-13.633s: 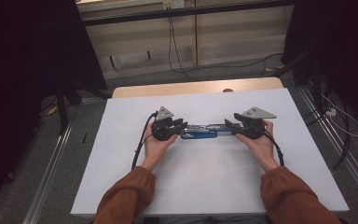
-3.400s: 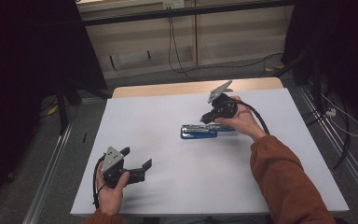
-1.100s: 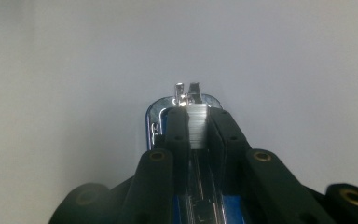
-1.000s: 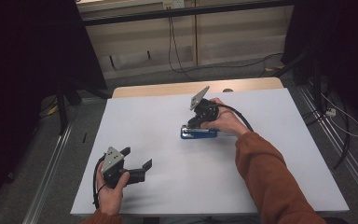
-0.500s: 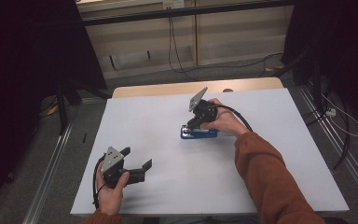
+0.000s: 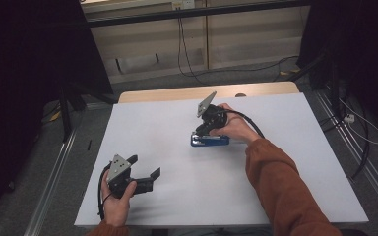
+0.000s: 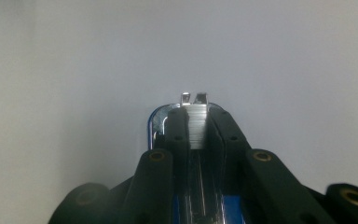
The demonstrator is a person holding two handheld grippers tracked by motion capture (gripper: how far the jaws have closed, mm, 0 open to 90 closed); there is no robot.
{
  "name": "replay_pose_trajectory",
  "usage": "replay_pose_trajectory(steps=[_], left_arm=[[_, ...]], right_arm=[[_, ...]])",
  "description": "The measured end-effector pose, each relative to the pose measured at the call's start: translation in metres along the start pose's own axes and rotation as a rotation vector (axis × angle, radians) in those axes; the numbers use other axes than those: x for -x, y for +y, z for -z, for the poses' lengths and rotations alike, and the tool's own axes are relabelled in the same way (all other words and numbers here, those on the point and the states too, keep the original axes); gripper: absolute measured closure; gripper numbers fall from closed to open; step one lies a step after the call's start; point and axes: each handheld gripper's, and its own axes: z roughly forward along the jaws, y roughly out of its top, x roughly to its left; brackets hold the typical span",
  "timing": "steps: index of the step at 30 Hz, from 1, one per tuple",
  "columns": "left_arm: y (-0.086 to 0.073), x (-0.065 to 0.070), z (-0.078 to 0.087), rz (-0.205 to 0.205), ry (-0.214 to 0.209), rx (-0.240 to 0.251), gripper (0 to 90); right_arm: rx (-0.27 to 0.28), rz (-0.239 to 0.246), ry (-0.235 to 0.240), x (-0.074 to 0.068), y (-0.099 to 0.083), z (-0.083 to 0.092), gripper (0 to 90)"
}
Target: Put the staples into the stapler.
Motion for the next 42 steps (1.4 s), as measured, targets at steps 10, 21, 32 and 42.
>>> replay_pose_trajectory(steps=[10,21,32,42], left_arm=[[-0.0001,0.0002,-0.0002,0.002,-0.001,0.001,4.1],[-0.0002,0.0001,-0.0002,0.003,-0.002,0.001,4.1],[-0.0002,0.0001,-0.0003,-0.001,0.000,-0.005,4.1],[-0.0002,0.0001,-0.0004,-0.001,0.002,-0.008,4.1]], right_arm=[[0.011,-0.004,-0.004,-0.0005,0.0031,-0.0028,78.8],[0.017,-0.016,-0.009,-0.0001,0.0028,-0.0031,77.3],[0.013,-0.034,-0.014,0.0003,0.0018,-0.0025,73.4],[0.047,-0.114,-0.035,0.0032,-0.0011,0.0025,55.6]])
